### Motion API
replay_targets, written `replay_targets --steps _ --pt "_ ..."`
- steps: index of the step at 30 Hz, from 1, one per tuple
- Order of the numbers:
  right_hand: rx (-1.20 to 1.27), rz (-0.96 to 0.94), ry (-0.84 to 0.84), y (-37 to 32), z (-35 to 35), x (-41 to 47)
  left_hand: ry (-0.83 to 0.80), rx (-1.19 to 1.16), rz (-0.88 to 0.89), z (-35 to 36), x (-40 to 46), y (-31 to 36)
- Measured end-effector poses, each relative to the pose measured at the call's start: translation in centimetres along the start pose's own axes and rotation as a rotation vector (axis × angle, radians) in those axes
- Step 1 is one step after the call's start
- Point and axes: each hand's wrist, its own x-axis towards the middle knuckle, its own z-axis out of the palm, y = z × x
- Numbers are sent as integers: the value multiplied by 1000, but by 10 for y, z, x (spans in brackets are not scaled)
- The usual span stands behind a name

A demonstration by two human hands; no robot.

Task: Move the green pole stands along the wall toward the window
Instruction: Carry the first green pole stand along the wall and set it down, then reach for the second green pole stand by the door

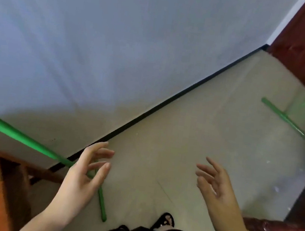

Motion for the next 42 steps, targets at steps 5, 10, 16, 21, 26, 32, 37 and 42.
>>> replay_targets --steps 5,10,16,21,26,32,37,42 --pt "72 96 332 35 -78 -13 -44 -34 -60 72 23 10" --pt "117 153 547 65 -147 -5 -173 -10 -66 160 68 35" --pt "178 175 758 86 -198 33 -311 -28 -38 233 146 61" --pt "194 181 924 91 -244 97 -441 -33 -5 300 227 83" --pt "189 137 1094 59 -290 178 -518 -29 64 370 333 126" --pt "207 146 1212 46 -354 238 -668 -32 111 461 414 163" --pt "161 215 1261 60 -431 288 -691 -43 116 551 463 187" --pt "155 191 1218 60 -558 343 -630 -86 101 665 495 233"
